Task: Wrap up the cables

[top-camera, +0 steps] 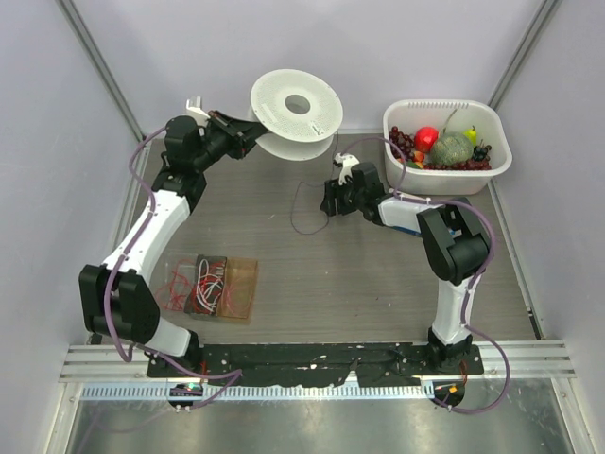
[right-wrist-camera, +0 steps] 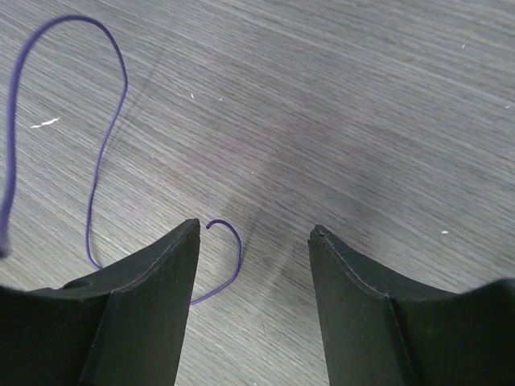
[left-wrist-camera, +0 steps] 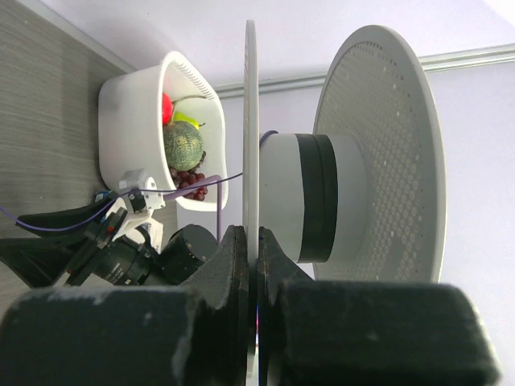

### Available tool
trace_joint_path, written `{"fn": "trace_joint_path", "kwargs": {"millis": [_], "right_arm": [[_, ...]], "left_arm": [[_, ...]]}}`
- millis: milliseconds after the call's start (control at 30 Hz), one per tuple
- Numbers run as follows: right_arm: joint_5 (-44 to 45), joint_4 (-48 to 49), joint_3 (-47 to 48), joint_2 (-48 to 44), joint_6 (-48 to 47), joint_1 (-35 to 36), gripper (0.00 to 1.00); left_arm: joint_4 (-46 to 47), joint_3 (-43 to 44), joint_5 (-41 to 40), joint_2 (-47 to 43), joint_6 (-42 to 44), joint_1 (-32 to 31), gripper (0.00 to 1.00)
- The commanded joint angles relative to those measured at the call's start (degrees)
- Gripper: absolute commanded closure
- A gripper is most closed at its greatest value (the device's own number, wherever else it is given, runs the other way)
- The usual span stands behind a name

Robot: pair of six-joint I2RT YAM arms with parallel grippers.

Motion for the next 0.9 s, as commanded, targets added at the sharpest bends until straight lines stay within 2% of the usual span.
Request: {"fn": "trace_joint_path", "kwargs": {"millis": [0, 367, 400, 467, 600, 633, 667, 700, 867], "right_arm": [[3.6, 0.3, 2.2, 1.6, -1.8, 1.8, 0.39], [5.9, 1.8, 2.3, 4.7, -3.8, 3.0, 0.50], [5.9, 1.9, 2.4, 4.9, -4.1, 3.2, 0.53], [5.6, 1.2, 3.0, 5.5, -4.2, 3.4, 0.65], [5.3, 0.8, 2.3, 5.4, -4.3, 3.7, 0.72], [4.8, 0.8, 2.0, 5.1, -4.5, 3.7, 0.77], [3.6, 0.7, 2.0, 5.2, -4.8, 3.8, 0.95], [3.3, 0.6, 1.9, 5.0, -5.0, 3.7, 0.99], [-3.2, -3.3, -0.1, -1.8, -6.3, 3.4, 0.99]], "left_arm": [[8.6, 1.3, 1.2, 0.4, -1.9, 0.0, 1.00], [9.3, 0.4, 1.0, 1.2, -2.1, 0.0, 1.00], [9.4, 0.5, 1.0, 1.2, -2.0, 0.1, 1.00], [9.3, 0.3, 0.8, 1.3, -1.8, 0.1, 1.00], [9.2, 0.0, 0.6, 1.4, -1.3, 0.1, 1.00], [8.5, 0.0, 0.4, 1.4, -1.4, 0.2, 1.00], [8.0, -0.2, 0.1, 1.4, -1.4, 0.1, 1.00], [7.6, -0.3, 0.0, 1.3, -1.3, 0.3, 1.00], [5.7, -0.8, -1.2, 0.8, 1.1, 1.8, 1.00]]}}
